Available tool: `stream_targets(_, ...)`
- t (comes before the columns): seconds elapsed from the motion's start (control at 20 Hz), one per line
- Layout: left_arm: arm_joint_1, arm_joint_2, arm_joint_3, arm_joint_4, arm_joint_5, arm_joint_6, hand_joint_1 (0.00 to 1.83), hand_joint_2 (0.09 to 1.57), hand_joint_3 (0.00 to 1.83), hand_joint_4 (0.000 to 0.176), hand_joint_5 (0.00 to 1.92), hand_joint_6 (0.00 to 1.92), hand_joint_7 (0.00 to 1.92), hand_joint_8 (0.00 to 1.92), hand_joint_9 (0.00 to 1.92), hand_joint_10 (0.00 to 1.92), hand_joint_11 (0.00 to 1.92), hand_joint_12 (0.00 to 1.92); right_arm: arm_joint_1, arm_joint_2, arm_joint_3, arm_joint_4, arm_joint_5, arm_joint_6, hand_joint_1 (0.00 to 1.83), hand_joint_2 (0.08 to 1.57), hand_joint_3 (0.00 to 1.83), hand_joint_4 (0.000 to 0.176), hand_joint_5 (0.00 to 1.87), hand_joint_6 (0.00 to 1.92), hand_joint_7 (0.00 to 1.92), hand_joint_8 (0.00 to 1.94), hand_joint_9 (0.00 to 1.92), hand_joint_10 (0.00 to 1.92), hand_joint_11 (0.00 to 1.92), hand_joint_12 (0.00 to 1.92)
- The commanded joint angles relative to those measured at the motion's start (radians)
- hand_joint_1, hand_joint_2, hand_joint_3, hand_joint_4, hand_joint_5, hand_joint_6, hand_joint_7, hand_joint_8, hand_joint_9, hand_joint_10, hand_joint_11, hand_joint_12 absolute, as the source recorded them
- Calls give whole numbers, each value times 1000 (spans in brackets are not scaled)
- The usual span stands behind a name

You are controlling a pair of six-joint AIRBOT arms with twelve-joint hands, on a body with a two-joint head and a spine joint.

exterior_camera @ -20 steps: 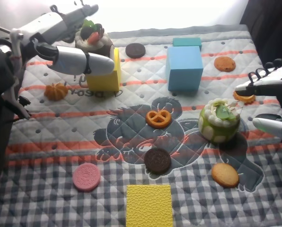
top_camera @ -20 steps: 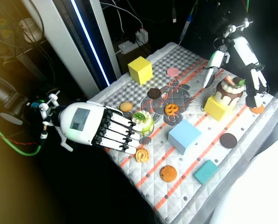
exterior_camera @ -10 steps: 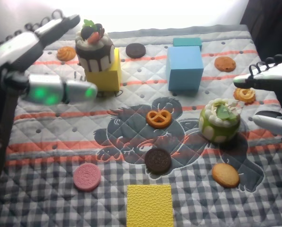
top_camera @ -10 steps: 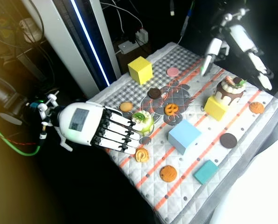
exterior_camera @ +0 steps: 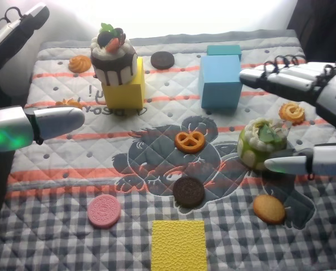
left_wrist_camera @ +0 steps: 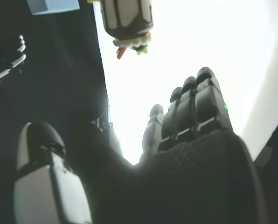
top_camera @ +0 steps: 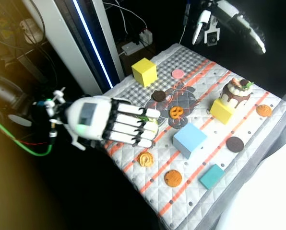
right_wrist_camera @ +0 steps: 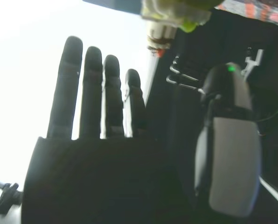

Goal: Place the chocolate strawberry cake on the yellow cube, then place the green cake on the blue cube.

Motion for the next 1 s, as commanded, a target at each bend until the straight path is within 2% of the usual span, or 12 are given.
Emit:
stream_targets(0.0,1,12,-6,34,-143,-10,689,802,3,160,0,0,0,0,0,0,0,0,19,-7,14,6,56,5,742,945,0,97,223,7,336,10,382,11,446,19)
stream_targets(0.05,8,15,-12,36,-153,-10,711,816,9,175,0,0,0,0,0,0,0,0,29,-15,23,-5,26,5,717,937,0,87,255,15,342,9,416,21,514,54)
stream_targets(0.2,19,17,-19,46,-162,-21,694,813,6,176,0,0,0,0,0,0,0,0,55,-37,51,-35,-56,5,672,970,0,109,291,0,386,3,466,2,211,935)
stream_targets(0.3,25,17,-19,47,-164,-30,716,806,2,176,0,0,0,0,0,0,0,0,71,-48,64,-47,-84,5,742,994,0,106,381,6,423,2,431,0,14,1244)
stream_targets(0.35,29,16,-19,47,-168,-35,698,804,1,176,0,0,0,0,0,0,0,0,79,-53,70,-52,-97,5,801,1006,2,105,439,10,470,8,456,7,2,1282)
stream_targets(0.4,31,14,-19,44,-174,-37,717,809,3,176,0,0,0,0,0,0,0,0,85,-58,76,-55,-104,5,924,996,0,36,574,15,633,39,660,90,132,1317)
stream_targets(0.45,31,10,-19,42,-180,-37,714,813,5,176,0,0,0,0,0,0,0,0,88,-63,81,-55,-108,5,1038,1005,1,0,725,4,810,62,795,341,338,1393)
stream_targets(0.5,31,7,-18,42,-181,-37,736,819,6,176,0,0,0,0,0,0,0,0,89,-65,83,-55,-109,5,1091,1044,1,0,795,6,894,129,744,772,437,1479)
stream_targets(0.55,31,6,-18,42,-181,-37,742,820,6,176,0,0,0,0,0,0,0,0,93,-65,84,-55,-109,5,1209,1131,12,0,858,875,895,951,798,1240,403,1629)
stream_targets(0.6,33,6,-18,40,-182,-37,734,814,3,175,0,0,0,0,0,0,0,0,102,-62,85,-58,-108,5,1333,1164,4,0,859,821,836,1256,855,1412,276,1499)
stream_targets(0.75,40,6,-19,37,-185,-38,737,814,2,176,0,0,0,0,0,0,0,0,123,-47,83,-75,-98,6,1264,1174,0,0,913,838,849,1403,842,1261,667,1484)
stream_targets(0.95,44,6,-19,35,-185,-45,757,828,7,176,0,0,0,0,0,0,0,0,174,-25,79,-82,21,38,1223,1200,0,0,872,955,803,1498,667,1349,535,1710)
